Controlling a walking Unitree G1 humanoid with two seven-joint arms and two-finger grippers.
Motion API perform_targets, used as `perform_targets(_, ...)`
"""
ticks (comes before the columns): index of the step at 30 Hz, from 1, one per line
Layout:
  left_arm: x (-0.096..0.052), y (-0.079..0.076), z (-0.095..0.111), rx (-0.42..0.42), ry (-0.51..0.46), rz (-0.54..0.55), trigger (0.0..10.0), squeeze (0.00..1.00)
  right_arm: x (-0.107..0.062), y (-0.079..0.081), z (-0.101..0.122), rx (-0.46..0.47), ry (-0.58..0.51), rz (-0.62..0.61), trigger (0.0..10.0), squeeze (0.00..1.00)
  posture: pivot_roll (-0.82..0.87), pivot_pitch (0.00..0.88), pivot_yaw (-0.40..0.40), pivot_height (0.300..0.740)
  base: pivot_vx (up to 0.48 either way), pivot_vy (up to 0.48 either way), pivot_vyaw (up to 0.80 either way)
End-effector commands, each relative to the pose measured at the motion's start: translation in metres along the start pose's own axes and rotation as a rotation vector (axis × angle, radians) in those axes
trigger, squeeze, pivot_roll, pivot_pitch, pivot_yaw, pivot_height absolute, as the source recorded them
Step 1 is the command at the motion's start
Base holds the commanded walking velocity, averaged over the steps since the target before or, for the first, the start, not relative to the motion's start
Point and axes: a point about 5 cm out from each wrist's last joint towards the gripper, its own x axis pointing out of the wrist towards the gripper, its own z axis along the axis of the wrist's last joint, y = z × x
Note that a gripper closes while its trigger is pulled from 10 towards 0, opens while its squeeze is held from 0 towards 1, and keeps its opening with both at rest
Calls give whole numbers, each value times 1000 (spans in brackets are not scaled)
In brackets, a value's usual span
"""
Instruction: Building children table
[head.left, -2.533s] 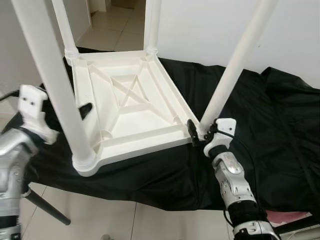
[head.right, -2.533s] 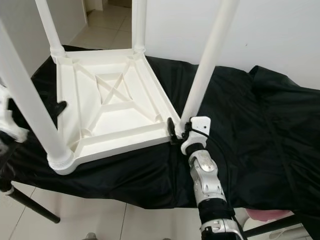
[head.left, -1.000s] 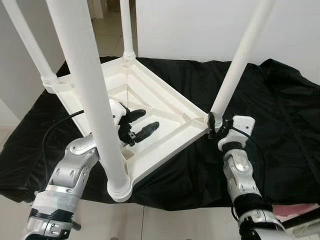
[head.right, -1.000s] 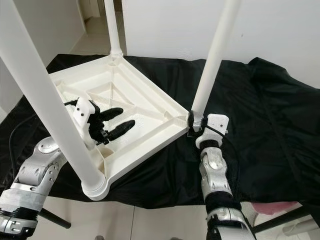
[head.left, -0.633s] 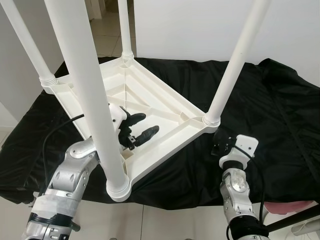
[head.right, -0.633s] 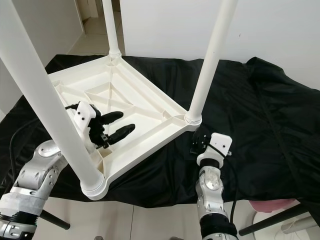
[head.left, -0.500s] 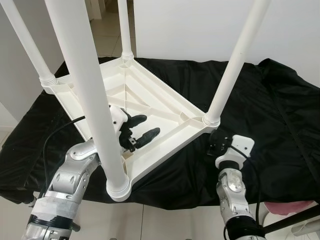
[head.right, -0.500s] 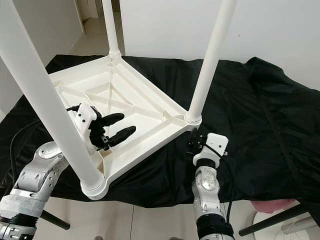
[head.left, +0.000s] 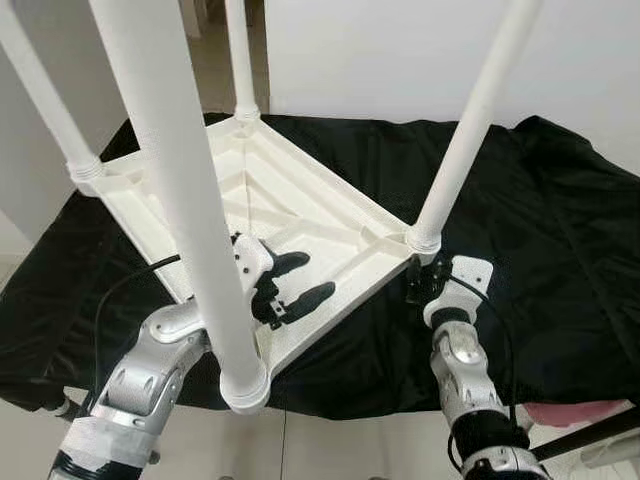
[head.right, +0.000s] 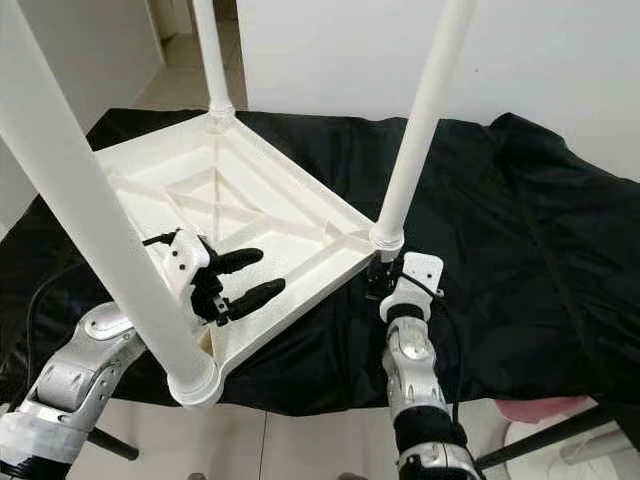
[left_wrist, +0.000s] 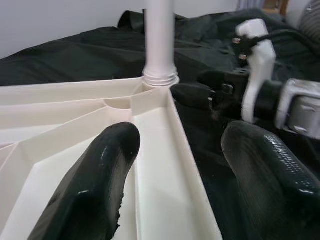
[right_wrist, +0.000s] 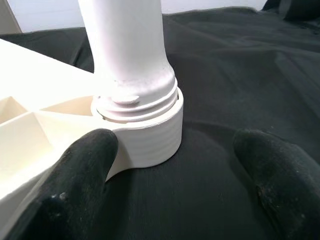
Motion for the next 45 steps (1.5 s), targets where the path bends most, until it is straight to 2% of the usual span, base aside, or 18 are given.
perform_targets(1, 4, -13, -2, -3, 18, -77, 10000, 0, 6, 6, -4, -3, 56, 33, 10000, 0, -3, 0, -7, 740, 0, 0, 0)
perform_targets(7, 14, -20, -4, -16, 17, -67, 10000, 0, 25, 14, 10, -71, 36, 67, 10000, 0, -5, 0, 8, 740, 0, 0, 0)
perform_targets(15, 20, -23, -2, -20, 6, -47, 10000, 0, 32, 10, 19, -89, 2, 33, 10000, 0, 4, 2, -1, 740, 0, 0, 0)
perform_targets(17, 12, -18, -5, -8, 29, -36, 10000, 0, 28, -3, 20, -78, -28, -1, 10000, 0, 13, 7, -9, 740, 0, 0, 0)
perform_targets(18, 12, -18, -5, -8, 29, -36, 10000, 0, 28, -3, 20, -78, -28, -1, 10000, 0, 13, 7, -9, 740, 0, 0, 0)
perform_targets(20, 3, -13, -8, 5, 51, -31, 10000, 0, 22, -15, 20, -64, -60, -28, 10000, 0, 14, 11, -11, 740, 0, 0, 0)
perform_targets(24, -1, -11, -9, 14, 63, -29, 10000, 0, 19, -20, 20, -59, -78, -42, 10000, 0, 14, 11, -11, 740, 0, 0, 0)
perform_targets(25, -8, -7, -9, 24, 67, -43, 10000, 0, 13, -26, 21, -40, -104, -44, 10000, 0, 15, 17, -13, 740, 0, 0, 0)
perform_targets(27, -8, -7, -9, 24, 67, -43, 10000, 0, 13, -26, 21, -40, -104, -44, 10000, 0, 15, 17, -13, 740, 0, 0, 0)
perform_targets(29, -14, -4, -8, 33, 67, -56, 10000, 0, 8, -31, 23, -29, -128, -42, 10000, 0, 16, 19, -14, 740, 0, 0, 0)
perform_targets(31, -25, 0, -7, 34, 75, -93, 10000, 0, -4, -40, 26, -24, -165, -31, 10000, 0, 5, 19, -7, 740, 0, 0, 0)
perform_targets(35, -29, 2, -7, 36, 86, -107, 10000, 0, -8, -42, 27, -28, -172, -25, 10000, 0, -1, 18, -3, 740, 0, 0, 0)
perform_targets(41, -45, 16, -8, 56, 129, -106, 10000, 0, -17, -49, 29, -37, -181, -26, 10000, 0, -10, 18, 1, 740, 0, 0, 0)
perform_targets(42, -53, 24, -14, 98, 196, -91, 10000, 0, -19, -50, 29, -39, -182, -28, 10000, 0, -8, 18, 0, 740, 0, 0, 0)
perform_targets(44, -53, 24, -14, 98, 196, -91, 10000, 0, -19, -50, 29, -39, -182, -28, 10000, 0, -8, 18, 0, 740, 0, 0, 0)
perform_targets(45, -58, 29, -18, 127, 244, -82, 10000, 0, -21, -51, 29, -41, -182, -29, 10000, 0, -8, 18, 0, 740, 0, 0, 0)
